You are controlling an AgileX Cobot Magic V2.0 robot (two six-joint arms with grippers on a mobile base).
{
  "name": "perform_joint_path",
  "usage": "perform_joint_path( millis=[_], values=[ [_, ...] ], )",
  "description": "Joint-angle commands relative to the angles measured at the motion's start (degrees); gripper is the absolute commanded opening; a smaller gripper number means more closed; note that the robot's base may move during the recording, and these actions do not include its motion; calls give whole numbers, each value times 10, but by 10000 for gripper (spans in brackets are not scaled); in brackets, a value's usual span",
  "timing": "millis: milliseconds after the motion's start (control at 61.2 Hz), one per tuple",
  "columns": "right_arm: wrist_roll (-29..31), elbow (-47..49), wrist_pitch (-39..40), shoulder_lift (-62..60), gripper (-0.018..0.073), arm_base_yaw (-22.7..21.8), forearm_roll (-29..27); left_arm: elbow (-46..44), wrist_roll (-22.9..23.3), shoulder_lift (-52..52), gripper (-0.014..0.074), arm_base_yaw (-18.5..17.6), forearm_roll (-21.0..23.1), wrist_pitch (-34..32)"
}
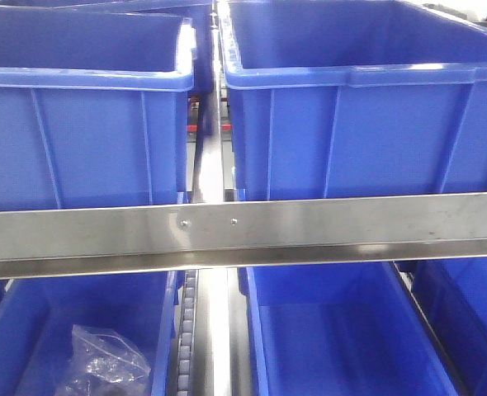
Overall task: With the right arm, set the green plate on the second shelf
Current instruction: 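Lower the plate into the blue bin with the right gripper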
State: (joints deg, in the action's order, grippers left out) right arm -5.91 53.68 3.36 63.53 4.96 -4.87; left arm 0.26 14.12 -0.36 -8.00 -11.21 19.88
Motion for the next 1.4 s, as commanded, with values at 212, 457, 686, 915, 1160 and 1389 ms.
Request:
perform_joint_path(
  millis=[212, 457, 686, 915, 1160, 1389],
  values=[
    [-1, 262, 57, 231, 50, -3, -1, 18, 0, -13, 124, -4, -2, -39],
    [-1, 351, 10, 314, 313, -3, -1, 18, 0, -13, 124, -4, -2, -39],
    [-1, 351, -5, 311, 382, -3, -1, 18, 0, -13, 124, -4, -2, -39],
    [-1, 320, -81, 256, 266, -3, -1, 18, 0, -13, 124, -4, -2, -39],
    [-1, 126, -39, 95, 54, -3, -1, 18, 0, -13, 124, -4, -2, -39],
    [-1, -116, 41, -124, 54, -3, 29, 18, 0, -13, 124, -4, -2, -39]
  ],
)
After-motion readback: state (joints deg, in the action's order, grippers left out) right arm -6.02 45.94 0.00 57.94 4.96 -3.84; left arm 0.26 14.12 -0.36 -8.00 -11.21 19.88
